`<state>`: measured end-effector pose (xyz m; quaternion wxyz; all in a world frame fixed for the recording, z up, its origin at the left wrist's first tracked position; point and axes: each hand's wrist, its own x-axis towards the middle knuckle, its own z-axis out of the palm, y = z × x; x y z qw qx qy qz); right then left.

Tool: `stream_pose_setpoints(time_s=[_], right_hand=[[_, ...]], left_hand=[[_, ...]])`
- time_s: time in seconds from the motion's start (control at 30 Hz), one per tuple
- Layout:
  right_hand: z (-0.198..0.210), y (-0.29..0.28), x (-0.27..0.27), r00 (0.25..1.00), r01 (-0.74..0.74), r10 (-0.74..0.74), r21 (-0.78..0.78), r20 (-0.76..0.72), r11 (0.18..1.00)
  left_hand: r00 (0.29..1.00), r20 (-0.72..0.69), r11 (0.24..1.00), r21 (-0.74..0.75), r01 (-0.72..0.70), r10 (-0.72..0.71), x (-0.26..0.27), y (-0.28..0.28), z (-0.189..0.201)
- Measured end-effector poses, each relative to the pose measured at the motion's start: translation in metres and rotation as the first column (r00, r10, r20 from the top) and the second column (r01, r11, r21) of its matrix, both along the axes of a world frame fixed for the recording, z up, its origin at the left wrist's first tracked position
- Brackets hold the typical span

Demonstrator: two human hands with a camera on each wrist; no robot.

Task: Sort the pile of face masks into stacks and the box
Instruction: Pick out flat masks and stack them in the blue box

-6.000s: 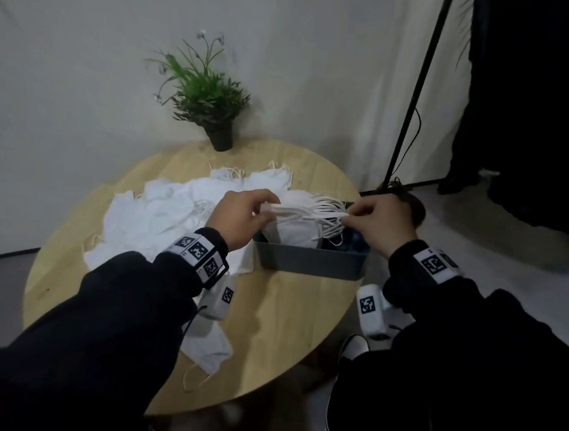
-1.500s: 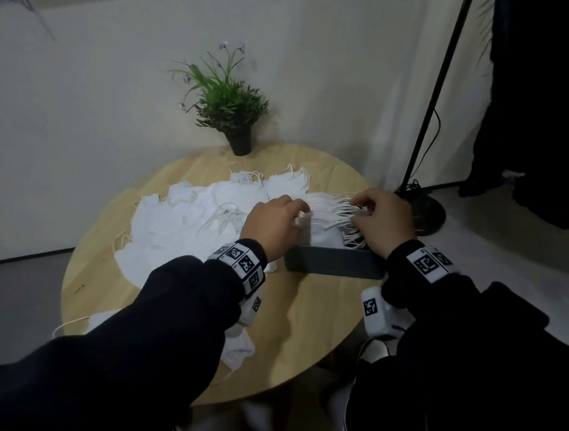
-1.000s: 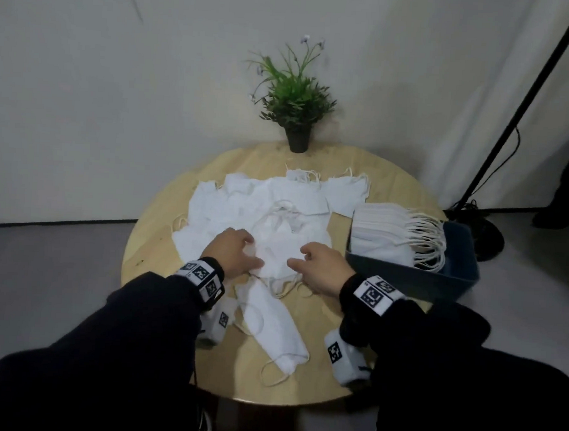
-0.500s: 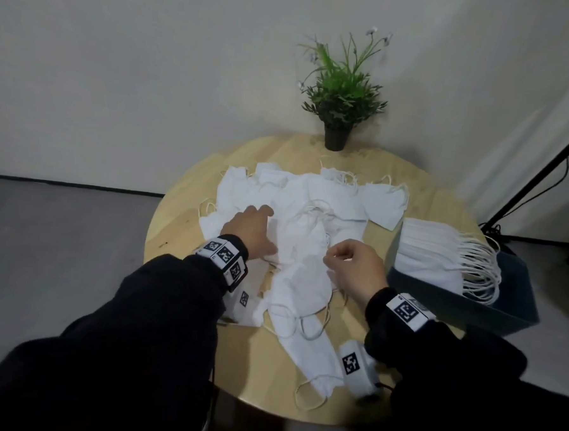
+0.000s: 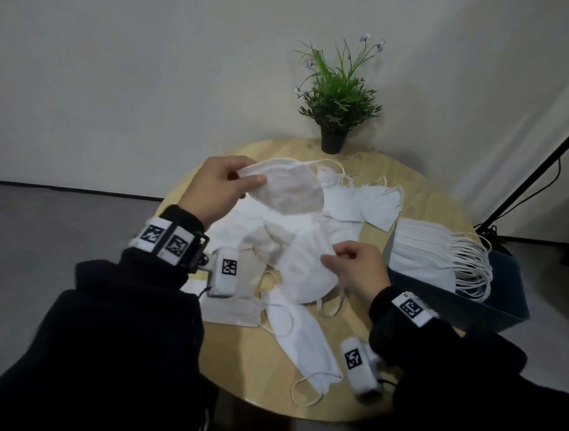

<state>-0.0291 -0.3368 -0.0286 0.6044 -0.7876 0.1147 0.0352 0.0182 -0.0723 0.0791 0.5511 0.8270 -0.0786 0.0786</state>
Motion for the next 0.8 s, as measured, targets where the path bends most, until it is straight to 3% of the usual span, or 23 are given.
stream_pose_setpoints(time_s=[0.1, 0.2, 0.27, 0.3, 0.37, 0.47, 0.57, 0.67, 0.73, 0.8], right_hand=[[0.020, -0.011, -0.004, 0.996, 0.019, -0.032, 0.163, 0.079, 0.986], [0.033, -0.019, -0.009, 0.988, -0.031, -0.008, 0.248, 0.155, 0.968], [0.041, -0.020, -0.016, 0.984, -0.109, 0.065, 0.277, 0.166, 0.955], [0.044, -0.021, -0.020, 0.980, -0.155, 0.112, 0.279, 0.166, 0.948], [0.047, -0.021, -0.026, 0.974, -0.199, 0.160, 0.276, 0.158, 0.940], [0.050, -0.026, -0.031, 0.967, -0.207, 0.151, 0.289, 0.204, 0.935], [0.056, -0.040, -0.038, 0.949, -0.308, 0.272, 0.279, 0.161, 0.909], [0.056, -0.061, -0.046, 0.951, -0.306, 0.295, 0.135, 0.094, 0.942], [0.059, -0.077, -0.049, 0.978, -0.209, 0.204, 0.193, 0.044, 0.959], [0.069, -0.094, -0.052, 0.990, -0.141, 0.140, 0.301, 0.024, 0.943]], left_hand=[[0.963, -0.045, 0.943, 0.197, 0.270, -0.266, -0.016, -0.005, 0.025], [0.869, -0.114, 0.706, 0.537, 0.462, -0.482, -0.032, -0.030, 0.035], [0.824, -0.157, 0.545, 0.681, 0.490, -0.545, -0.040, -0.056, 0.025], [0.814, -0.155, 0.501, 0.719, 0.481, -0.560, -0.041, -0.067, 0.018], [0.825, -0.108, 0.496, 0.753, 0.432, -0.555, -0.041, -0.083, 0.007], [0.860, -0.046, 0.581, 0.720, 0.381, -0.508, -0.043, -0.090, 0.007], [0.874, -0.010, 0.658, 0.654, 0.373, -0.485, -0.047, -0.094, 0.014], [0.867, -0.030, 0.616, 0.692, 0.376, -0.497, -0.045, -0.097, 0.023], [0.853, -0.069, 0.577, 0.708, 0.407, -0.517, -0.042, -0.100, 0.028], [0.863, -0.067, 0.596, 0.697, 0.399, -0.500, -0.037, -0.105, 0.030]])
